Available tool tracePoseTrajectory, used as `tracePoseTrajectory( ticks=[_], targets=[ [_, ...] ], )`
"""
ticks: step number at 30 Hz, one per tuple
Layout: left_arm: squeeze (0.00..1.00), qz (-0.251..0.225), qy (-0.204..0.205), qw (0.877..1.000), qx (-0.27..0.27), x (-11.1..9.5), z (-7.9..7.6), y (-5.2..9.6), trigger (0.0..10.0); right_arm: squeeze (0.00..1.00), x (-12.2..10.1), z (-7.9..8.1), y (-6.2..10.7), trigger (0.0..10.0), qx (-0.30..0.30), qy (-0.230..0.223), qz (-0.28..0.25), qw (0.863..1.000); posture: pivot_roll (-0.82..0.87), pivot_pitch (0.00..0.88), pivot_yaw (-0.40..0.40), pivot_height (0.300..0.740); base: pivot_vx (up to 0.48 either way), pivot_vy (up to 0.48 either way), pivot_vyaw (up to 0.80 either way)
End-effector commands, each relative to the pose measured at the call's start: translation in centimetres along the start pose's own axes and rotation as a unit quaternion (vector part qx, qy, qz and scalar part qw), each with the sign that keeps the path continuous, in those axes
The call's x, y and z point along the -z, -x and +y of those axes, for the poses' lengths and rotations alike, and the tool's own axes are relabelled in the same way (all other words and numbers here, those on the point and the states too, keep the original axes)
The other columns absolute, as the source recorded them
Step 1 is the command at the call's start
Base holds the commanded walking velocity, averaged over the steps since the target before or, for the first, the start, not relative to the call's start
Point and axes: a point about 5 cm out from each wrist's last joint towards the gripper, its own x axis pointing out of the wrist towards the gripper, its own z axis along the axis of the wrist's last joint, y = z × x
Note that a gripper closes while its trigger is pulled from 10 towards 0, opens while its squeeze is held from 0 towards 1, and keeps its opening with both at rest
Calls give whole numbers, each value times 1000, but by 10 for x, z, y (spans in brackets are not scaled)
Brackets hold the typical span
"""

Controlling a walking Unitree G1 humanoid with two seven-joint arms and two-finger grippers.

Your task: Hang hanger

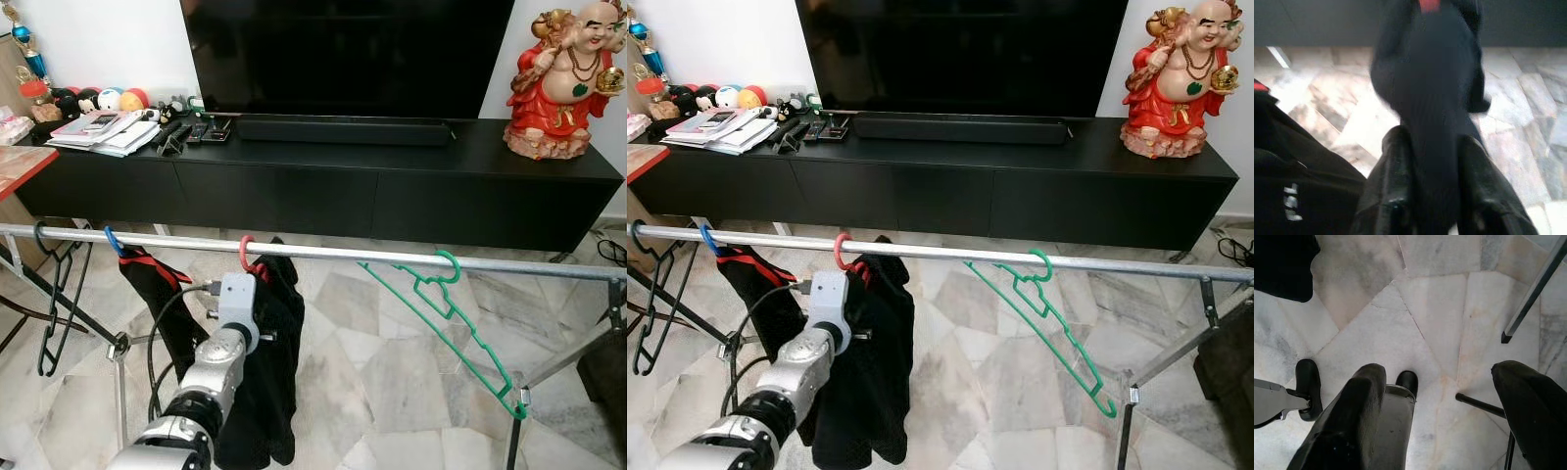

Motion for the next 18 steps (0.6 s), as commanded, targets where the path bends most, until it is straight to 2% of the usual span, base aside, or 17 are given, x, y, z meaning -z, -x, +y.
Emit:
tracePoseTrajectory(
  ticks=[1, 10, 16, 18],
  targets=[
    [1000, 9, 8, 1000, -1, 7, 2, 2, 10000, 0, 4, 1, 1, 10000, 0, 0, 7, 1000, 11, 35, 21, 740, 0, 0, 0],
    [1000, -11, 9, 1000, -7, 4, 6, 3, 10000, 0, 5, 1, 1, 10000, -1, 0, 8, 1000, 11, 29, 26, 740, 0, 0, 0],
    [1000, -40, 3, 999, -16, 2, 11, 9, 10000, 0, 6, 1, 1, 10000, -1, -1, 9, 1000, 14, 24, 29, 740, 0, 0, 0],
    [1000, -68, -9, 998, -12, -2, 12, 14, 10000, 0, 6, 0, 1, 10000, -1, 1, 10, 1000, 17, 22, 26, 740, 0, 0, 0]
  ],
)
